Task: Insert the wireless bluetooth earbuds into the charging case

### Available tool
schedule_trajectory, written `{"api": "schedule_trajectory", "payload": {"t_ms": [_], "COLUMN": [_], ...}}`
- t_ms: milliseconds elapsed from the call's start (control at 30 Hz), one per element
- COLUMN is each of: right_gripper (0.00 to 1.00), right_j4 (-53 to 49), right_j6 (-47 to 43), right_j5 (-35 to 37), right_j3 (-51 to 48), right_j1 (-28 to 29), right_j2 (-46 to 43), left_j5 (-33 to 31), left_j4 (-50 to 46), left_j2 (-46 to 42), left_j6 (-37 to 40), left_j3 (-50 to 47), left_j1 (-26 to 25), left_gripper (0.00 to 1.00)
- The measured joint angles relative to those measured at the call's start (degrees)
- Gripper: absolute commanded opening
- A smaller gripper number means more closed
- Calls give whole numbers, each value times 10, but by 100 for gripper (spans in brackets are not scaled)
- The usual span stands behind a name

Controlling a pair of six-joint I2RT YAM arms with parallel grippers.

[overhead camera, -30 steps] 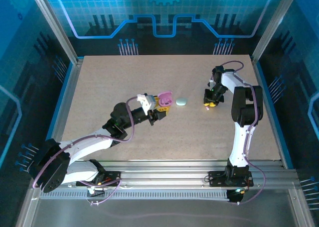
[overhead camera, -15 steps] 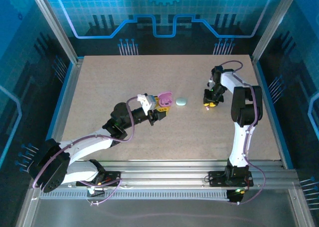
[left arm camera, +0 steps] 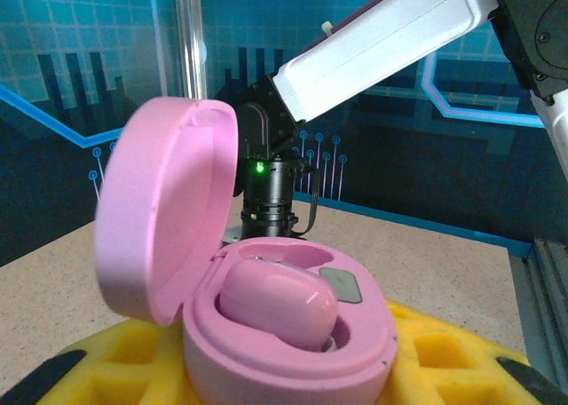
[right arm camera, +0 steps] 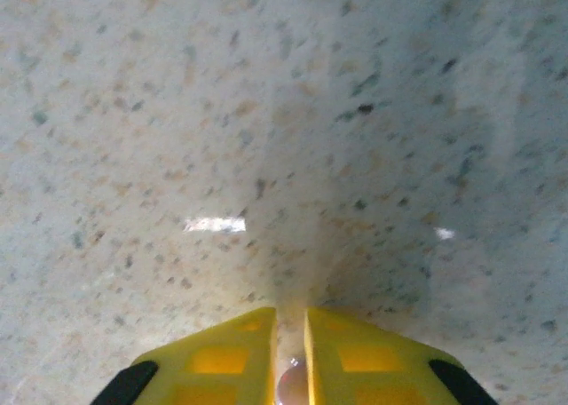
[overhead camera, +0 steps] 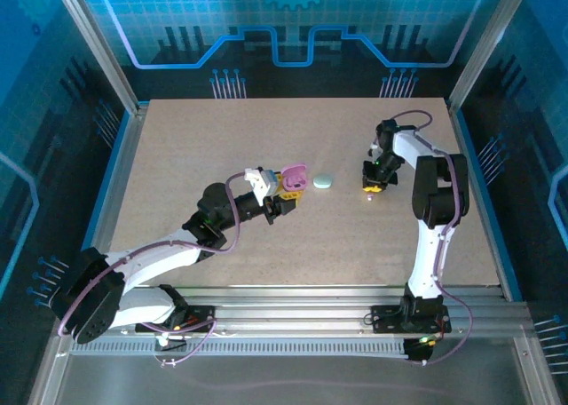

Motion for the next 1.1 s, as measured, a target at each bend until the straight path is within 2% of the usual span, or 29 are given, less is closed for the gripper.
{"api": "schedule_trajectory", "payload": {"t_ms": [200,500,1100], "right_gripper": [38,44,44], "right_j4": [-2,-1,27], "right_j6": [6,28,74], "right_j5": [2,21,-3], "right_j3": [-17,-52,-86], "right_j1": [3,2,2], "right_j2": [-12,-50,-67], "left_j5": [0,0,0], "left_j4": [0,0,0], "left_j2": [0,0,0], "left_j6": [0,0,0], "left_j3": [0,0,0], "left_j1": [0,0,0], "left_gripper": [32,33,32]}}
